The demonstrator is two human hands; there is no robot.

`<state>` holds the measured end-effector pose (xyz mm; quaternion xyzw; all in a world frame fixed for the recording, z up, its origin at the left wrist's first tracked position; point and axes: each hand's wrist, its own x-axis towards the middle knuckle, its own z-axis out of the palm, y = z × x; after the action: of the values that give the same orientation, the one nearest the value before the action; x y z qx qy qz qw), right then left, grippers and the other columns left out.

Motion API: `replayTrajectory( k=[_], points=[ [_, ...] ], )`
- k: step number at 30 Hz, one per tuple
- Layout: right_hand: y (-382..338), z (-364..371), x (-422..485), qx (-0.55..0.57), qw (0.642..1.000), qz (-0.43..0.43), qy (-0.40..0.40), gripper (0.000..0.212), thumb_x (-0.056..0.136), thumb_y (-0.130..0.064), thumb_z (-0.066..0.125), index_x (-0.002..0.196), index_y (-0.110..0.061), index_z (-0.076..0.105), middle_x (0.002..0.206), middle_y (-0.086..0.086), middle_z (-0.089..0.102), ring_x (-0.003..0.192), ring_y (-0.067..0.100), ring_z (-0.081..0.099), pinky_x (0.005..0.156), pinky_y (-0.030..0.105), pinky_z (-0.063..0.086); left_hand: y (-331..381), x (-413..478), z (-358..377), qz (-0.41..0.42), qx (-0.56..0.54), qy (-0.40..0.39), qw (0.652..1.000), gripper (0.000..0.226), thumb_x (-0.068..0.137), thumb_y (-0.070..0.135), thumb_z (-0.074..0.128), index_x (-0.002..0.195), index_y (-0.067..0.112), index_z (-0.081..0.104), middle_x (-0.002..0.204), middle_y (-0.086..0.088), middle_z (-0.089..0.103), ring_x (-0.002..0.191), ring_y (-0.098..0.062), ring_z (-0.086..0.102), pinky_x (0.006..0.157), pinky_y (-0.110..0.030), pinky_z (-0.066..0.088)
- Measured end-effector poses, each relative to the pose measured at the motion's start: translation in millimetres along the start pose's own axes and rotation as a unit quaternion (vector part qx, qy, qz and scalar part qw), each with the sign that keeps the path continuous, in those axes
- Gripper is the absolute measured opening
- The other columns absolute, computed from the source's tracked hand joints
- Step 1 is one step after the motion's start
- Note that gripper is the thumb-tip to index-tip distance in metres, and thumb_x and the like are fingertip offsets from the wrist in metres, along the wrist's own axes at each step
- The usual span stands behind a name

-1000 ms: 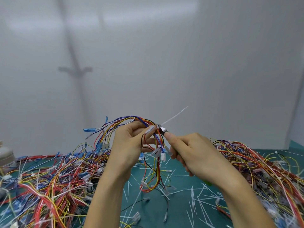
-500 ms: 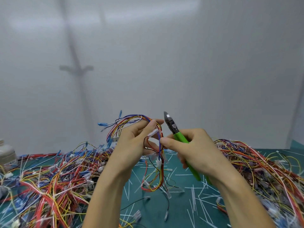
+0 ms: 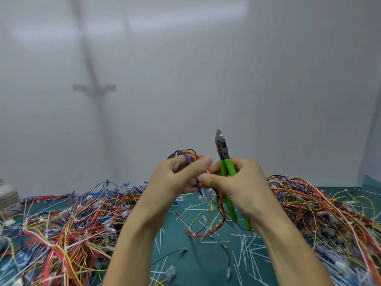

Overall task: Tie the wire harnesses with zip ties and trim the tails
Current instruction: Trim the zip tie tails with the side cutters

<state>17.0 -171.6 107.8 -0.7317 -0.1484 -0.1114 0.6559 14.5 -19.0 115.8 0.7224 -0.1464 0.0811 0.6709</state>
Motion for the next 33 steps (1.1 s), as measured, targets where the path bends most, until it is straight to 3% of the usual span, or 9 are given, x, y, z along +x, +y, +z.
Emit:
replayTrajectory(
  k=[4, 7, 10, 15, 18, 21, 25, 33],
  points=[
    [-1.1, 0.3, -1.9, 0.024, 1.0, 0.011, -0.008, 0.006, 0.078, -0.013, 0.077, 0.076, -0.01, 0.071, 0.063, 0.011, 0.066, 0.052, 0.014, 0.056, 0.052, 0.033, 0.053, -6.0, -3.7, 1.4, 0.061, 0.022, 0.047, 0.997, 0.014, 0.083, 0.02, 0.076, 0.096, 0.016, 0.075, 0.086, -0.007, 0.076, 0.073, -0.014, 0.07, 0.068, -0.028, 0.057],
    [-4.5, -0.3, -2.3, 0.084, 0.996, 0.032, -0.011, 0.014, 0.086, -0.02, 0.072, 0.079, -0.008, 0.07, 0.071, 0.013, 0.069, 0.05, 0.014, 0.056, 0.057, 0.042, 0.059, -4.1, -4.3, -6.2, 0.057, 0.011, 0.033, 0.998, 0.017, 0.087, 0.011, 0.07, 0.103, 0.012, 0.074, 0.09, -0.011, 0.076, 0.074, -0.019, 0.071, 0.071, -0.026, 0.057],
    [-2.7, 1.4, -1.4, 0.063, 0.998, 0.021, 0.011, 0.02, 0.09, -0.026, 0.069, 0.08, -0.009, 0.07, 0.068, 0.0, 0.07, 0.05, 0.01, 0.057, 0.058, 0.04, 0.059, -3.0, -6.2, -9.8, 0.068, 0.022, 0.018, 0.997, 0.02, 0.086, 0.005, 0.07, 0.105, 0.01, 0.073, 0.096, -0.014, 0.075, 0.083, -0.026, 0.074, 0.077, -0.029, 0.059],
    [2.0, -3.0, 1.0, 0.013, 1.0, 0.008, -0.012, 0.023, 0.089, -0.031, 0.066, 0.078, -0.012, 0.07, 0.066, 0.001, 0.069, 0.052, 0.011, 0.058, 0.057, 0.034, 0.055, -5.2, -4.6, -5.8, 0.077, 0.015, 0.048, 0.996, 0.019, 0.088, 0.0, 0.066, 0.105, 0.007, 0.07, 0.096, -0.014, 0.075, 0.082, -0.021, 0.075, 0.072, -0.021, 0.057],
    [-0.1, -11.8, -0.6, -0.078, 0.993, 0.021, -0.091, 0.05, 0.079, -0.062, 0.059, 0.074, -0.015, 0.071, 0.06, -0.002, 0.064, 0.052, 0.014, 0.06, 0.056, 0.034, 0.052, -5.1, -2.0, -3.8, 0.085, -0.01, 0.088, 0.992, 0.018, 0.087, -0.002, 0.066, 0.104, 0.003, 0.069, 0.093, -0.015, 0.074, 0.075, -0.017, 0.073, 0.069, -0.022, 0.058],
    [-0.5, -13.2, -2.2, -0.211, 0.969, 0.015, -0.131, 0.071, 0.072, -0.085, 0.037, 0.075, -0.021, 0.07, 0.062, 0.002, 0.066, 0.058, 0.019, 0.064, 0.067, 0.041, 0.054, -5.9, -0.7, -5.1, 0.088, -0.033, 0.109, 0.99, 0.019, 0.087, -0.003, 0.066, 0.105, 0.003, 0.069, 0.093, -0.011, 0.076, 0.075, -0.015, 0.073, 0.067, -0.022, 0.058],
    [2.1, -11.7, -3.5, -0.265, 0.956, 0.009, -0.125, 0.068, 0.087, -0.074, 0.031, 0.073, -0.019, 0.068, 0.068, 0.007, 0.068, 0.063, 0.02, 0.066, 0.071, 0.043, 0.055, -5.0, -1.8, -7.0, 0.084, -0.027, 0.108, 0.99, 0.019, 0.089, -0.002, 0.065, 0.107, 0.004, 0.067, 0.096, -0.005, 0.077, 0.083, -0.018, 0.074, 0.071, -0.027, 0.061],
    [0.0, -12.0, -5.2, -0.271, 0.956, 0.012, -0.112, 0.068, 0.089, -0.072, 0.032, 0.071, -0.017, 0.067, 0.069, 0.01, 0.067, 0.067, 0.025, 0.066, 0.073, 0.045, 0.056, -3.5, -3.4, -4.9, 0.078, -0.016, 0.087, 0.993, 0.019, 0.089, -0.001, 0.064, 0.106, 0.006, 0.068, 0.098, -0.003, 0.077, 0.081, -0.017, 0.074, 0.066, -0.023, 0.059]
  ],
)
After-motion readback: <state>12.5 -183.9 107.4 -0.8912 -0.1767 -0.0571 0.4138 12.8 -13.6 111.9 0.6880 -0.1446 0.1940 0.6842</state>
